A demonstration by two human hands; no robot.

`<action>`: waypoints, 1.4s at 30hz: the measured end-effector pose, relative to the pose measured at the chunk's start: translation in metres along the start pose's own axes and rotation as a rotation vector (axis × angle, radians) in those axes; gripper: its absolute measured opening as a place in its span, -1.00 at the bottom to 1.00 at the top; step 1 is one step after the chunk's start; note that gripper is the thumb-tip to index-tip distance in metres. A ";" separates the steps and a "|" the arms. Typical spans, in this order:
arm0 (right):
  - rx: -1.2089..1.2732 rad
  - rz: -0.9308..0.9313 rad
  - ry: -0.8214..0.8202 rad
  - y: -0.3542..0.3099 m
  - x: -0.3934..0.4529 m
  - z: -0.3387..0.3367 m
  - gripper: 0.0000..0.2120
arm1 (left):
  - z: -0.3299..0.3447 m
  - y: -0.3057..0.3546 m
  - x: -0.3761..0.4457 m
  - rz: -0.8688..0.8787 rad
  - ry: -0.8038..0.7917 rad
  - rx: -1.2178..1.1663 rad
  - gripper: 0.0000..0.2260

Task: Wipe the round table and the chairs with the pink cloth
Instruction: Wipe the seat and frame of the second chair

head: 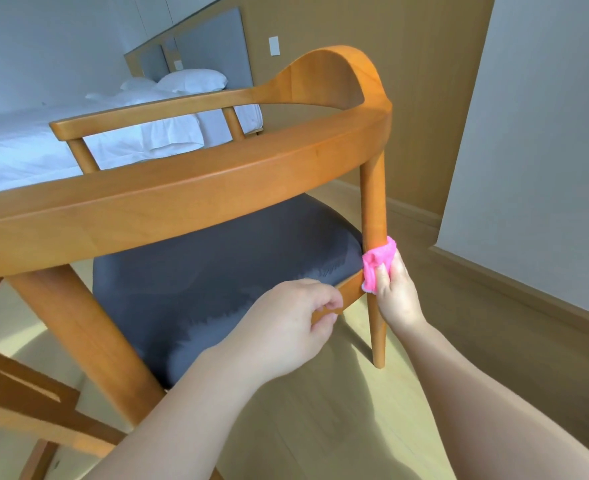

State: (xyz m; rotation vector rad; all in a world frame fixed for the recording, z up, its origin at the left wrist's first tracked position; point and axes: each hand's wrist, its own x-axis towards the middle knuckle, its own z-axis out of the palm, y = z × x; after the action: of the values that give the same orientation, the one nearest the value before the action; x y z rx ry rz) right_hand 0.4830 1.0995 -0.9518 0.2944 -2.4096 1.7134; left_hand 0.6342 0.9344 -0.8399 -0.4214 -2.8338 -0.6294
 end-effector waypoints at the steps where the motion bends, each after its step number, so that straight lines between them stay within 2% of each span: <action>1: 0.002 0.001 -0.007 0.000 0.000 0.000 -0.37 | 0.001 0.000 -0.001 -0.002 -0.004 0.004 -0.85; 6: 0.005 -0.029 0.007 -0.013 0.006 -0.004 -0.34 | -0.001 0.003 -0.006 -0.021 0.006 0.015 -0.83; 11: -0.085 -0.157 0.027 -0.035 0.024 -0.007 -0.47 | -0.007 -0.002 -0.014 -0.029 0.000 0.031 -0.84; 19: -0.130 -0.207 0.087 -0.075 0.031 -0.022 -0.51 | -0.014 -0.003 -0.032 0.024 -0.029 0.076 -0.82; 25: -0.034 -0.347 0.245 -0.139 0.059 -0.034 -0.71 | -0.022 -0.002 -0.046 -0.020 -0.031 0.107 -0.79; 31: -0.038 -0.265 0.228 -0.102 0.041 -0.013 -0.50 | -0.033 -0.006 -0.070 -0.038 -0.072 0.144 -0.81; 37: 0.018 0.065 0.154 -0.035 0.001 0.008 -0.50 | -0.046 -0.006 -0.099 -0.014 -0.102 0.157 -0.80; 42: 0.069 0.178 0.170 -0.014 -0.014 0.026 -0.41 | -0.055 -0.014 -0.122 -0.014 -0.152 0.189 -0.78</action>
State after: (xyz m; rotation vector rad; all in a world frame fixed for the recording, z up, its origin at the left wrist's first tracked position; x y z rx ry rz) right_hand 0.4999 1.0711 -0.9514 -0.0581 -2.3175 1.8148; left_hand 0.7522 0.8696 -0.8281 -0.4339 -3.0072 -0.3405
